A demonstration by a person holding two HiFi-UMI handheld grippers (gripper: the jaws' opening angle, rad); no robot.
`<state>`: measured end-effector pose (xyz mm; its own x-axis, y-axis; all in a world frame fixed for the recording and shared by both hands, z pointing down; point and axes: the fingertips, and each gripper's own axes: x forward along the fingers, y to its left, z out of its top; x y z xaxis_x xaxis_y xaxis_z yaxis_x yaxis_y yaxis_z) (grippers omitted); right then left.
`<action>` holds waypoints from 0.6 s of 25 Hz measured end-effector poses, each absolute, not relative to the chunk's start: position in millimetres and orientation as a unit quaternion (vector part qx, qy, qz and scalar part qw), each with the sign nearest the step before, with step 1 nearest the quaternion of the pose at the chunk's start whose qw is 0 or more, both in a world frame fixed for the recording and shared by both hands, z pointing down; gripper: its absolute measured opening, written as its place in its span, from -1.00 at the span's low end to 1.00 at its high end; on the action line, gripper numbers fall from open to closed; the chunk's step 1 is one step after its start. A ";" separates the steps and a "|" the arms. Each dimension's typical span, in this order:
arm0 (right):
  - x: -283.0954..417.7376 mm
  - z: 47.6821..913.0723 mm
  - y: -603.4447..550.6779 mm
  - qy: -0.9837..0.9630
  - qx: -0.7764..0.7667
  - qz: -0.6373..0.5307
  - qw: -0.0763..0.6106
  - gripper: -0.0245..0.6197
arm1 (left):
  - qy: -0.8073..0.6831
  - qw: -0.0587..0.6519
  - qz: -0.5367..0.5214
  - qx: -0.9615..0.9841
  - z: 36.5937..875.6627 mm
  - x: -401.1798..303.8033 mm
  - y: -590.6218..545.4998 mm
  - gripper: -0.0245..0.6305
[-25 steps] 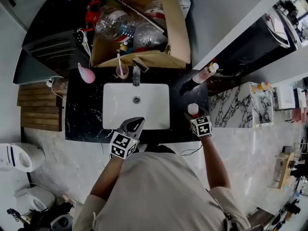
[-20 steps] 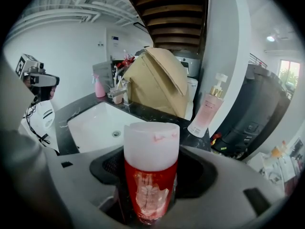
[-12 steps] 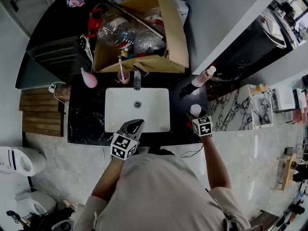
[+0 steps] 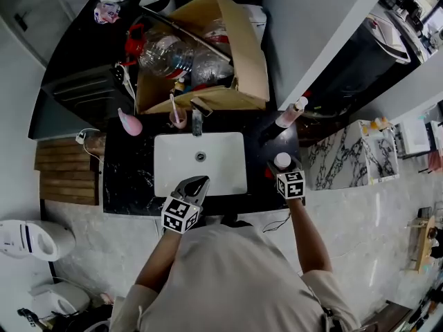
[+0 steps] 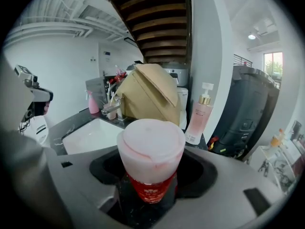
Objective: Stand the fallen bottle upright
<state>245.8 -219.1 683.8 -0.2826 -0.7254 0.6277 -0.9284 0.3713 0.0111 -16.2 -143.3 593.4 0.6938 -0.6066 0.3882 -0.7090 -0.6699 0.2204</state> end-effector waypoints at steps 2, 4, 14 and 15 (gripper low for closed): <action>246.9 683.3 -217.1 -0.781 0.536 0.181 0.264 0.03 | -0.363 0.181 0.145 0.903 595.1 -13.3 -144.2 -0.90; 249.7 683.5 -215.2 -0.782 0.539 0.181 0.255 0.03 | -0.361 0.183 0.147 0.903 597.0 -8.9 -145.6 -0.90; 255.9 683.6 -206.1 -0.785 0.546 0.175 0.233 0.03 | -0.346 0.184 0.153 0.907 597.8 23.9 -148.4 -0.90; 255.4 683.4 -206.7 -0.786 0.546 0.174 0.233 0.04 | -0.346 0.184 0.154 0.907 597.7 26.3 -148.7 -0.90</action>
